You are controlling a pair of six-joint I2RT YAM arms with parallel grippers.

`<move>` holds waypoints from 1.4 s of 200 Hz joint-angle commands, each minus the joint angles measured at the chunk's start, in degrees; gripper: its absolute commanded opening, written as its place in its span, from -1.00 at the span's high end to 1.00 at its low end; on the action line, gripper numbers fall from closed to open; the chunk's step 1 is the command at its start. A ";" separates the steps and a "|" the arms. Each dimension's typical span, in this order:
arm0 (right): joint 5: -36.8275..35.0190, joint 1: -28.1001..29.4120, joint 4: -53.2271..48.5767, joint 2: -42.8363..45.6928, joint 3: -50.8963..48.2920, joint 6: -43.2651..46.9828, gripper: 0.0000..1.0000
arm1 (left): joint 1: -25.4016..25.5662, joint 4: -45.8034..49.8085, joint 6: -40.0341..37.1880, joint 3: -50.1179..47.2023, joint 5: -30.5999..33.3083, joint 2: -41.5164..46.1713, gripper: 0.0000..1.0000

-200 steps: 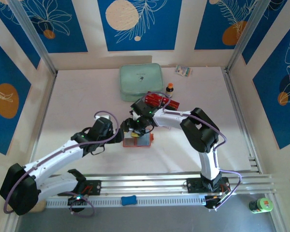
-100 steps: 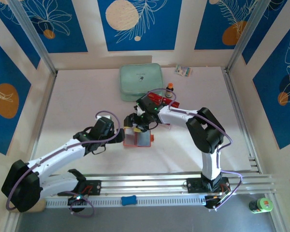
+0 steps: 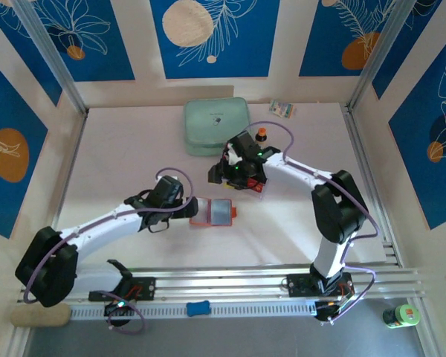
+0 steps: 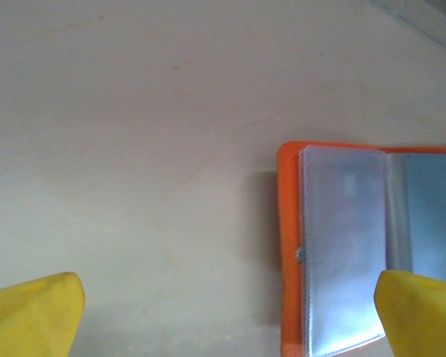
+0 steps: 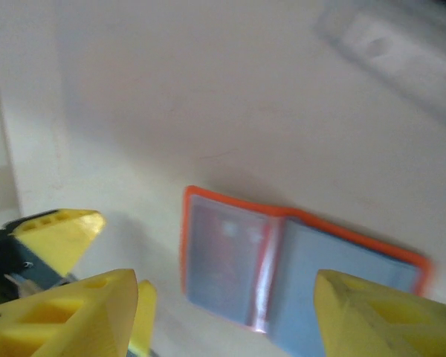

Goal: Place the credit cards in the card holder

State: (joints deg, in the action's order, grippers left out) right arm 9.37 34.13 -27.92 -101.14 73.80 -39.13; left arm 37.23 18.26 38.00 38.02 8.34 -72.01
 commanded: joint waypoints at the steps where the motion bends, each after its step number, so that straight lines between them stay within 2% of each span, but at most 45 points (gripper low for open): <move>1: -9.40 -1.96 -12.99 1.70 3.55 11.23 -0.25 | -0.50 -0.93 -1.77 2.44 -1.30 -1.26 -0.99; 25: -18.88 -2.99 -20.12 0.75 6.86 19.69 -0.18 | -0.50 -1.01 -1.77 3.11 -1.40 -2.32 -0.99; 49: -24.42 -2.55 -24.38 -1.03 10.30 26.91 -0.08 | -0.50 -1.13 -1.88 3.53 -1.65 -3.07 -0.99; 97: -34.92 -0.41 -28.85 -6.36 14.65 32.94 0.25 | -0.50 -0.81 -2.09 3.39 -1.57 -3.41 -0.99; 151: -38.57 0.45 -28.51 -8.49 15.31 34.43 0.27 | -0.50 -1.13 -1.54 2.34 -1.66 -2.88 -0.99; 230: -39.42 1.30 -27.89 -11.62 16.01 35.33 0.29 | -0.52 -1.54 -1.17 2.03 -1.75 -2.96 -0.99; 280: -38.56 1.71 -27.45 -12.33 15.22 35.09 0.42 | -0.50 -1.79 -1.03 1.88 -1.83 -3.05 -0.99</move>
State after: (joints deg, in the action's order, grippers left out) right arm -29.41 35.16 -55.09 -112.73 88.62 -4.43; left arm 37.23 17.02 36.99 40.07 7.44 -75.24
